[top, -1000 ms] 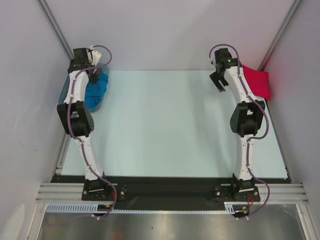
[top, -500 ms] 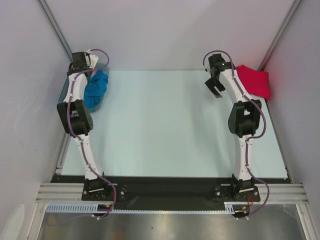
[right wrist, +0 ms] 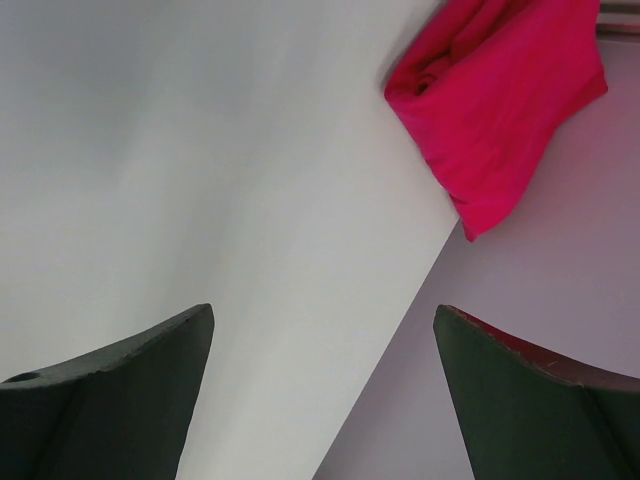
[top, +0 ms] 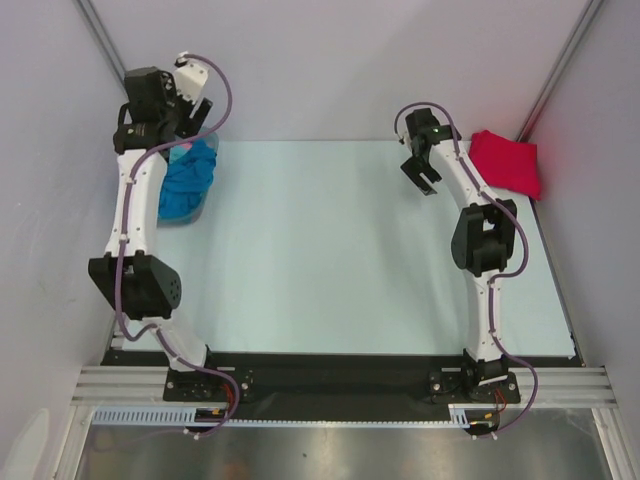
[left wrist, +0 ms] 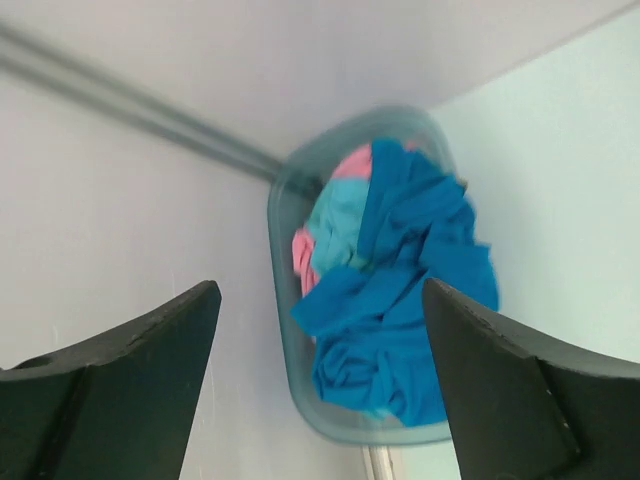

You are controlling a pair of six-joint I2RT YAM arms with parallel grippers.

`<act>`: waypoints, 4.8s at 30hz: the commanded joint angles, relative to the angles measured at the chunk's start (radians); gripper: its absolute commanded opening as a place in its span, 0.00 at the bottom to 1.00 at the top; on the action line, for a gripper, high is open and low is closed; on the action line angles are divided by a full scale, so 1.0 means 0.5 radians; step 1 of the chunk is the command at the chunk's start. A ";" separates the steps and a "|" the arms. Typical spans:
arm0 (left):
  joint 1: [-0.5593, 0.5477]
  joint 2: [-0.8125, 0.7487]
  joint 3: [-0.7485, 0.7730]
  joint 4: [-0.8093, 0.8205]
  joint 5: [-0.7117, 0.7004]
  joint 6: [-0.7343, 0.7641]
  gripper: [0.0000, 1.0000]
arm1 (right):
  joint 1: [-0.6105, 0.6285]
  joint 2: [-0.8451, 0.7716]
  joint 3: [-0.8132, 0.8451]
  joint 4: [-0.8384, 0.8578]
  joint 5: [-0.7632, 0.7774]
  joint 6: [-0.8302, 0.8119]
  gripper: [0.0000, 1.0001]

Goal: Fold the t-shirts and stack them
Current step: Grab the tshirt from the pile, then move the tshirt to the center of the board

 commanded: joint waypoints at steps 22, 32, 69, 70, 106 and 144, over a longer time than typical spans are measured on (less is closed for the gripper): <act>0.348 0.663 -0.149 -0.099 -0.411 -0.029 0.42 | 0.037 -0.084 -0.110 0.124 0.135 -0.180 1.00; 0.342 0.540 -0.238 -0.022 -0.224 -0.170 0.00 | 0.071 0.047 0.025 0.059 0.208 -0.254 1.00; 0.216 0.727 -0.152 0.411 -0.497 0.177 0.46 | 0.184 0.087 -0.042 0.028 0.365 -0.263 1.00; 0.219 0.730 -0.152 0.414 -0.497 0.180 0.42 | 0.197 0.087 -0.042 0.028 0.368 -0.263 1.00; -0.210 -0.116 -0.020 0.083 0.616 -0.185 0.00 | 0.191 0.143 -0.079 0.265 0.263 -0.245 1.00; -0.744 0.104 0.517 -0.031 1.228 -0.612 0.00 | -0.107 0.137 0.025 0.341 0.101 0.062 1.00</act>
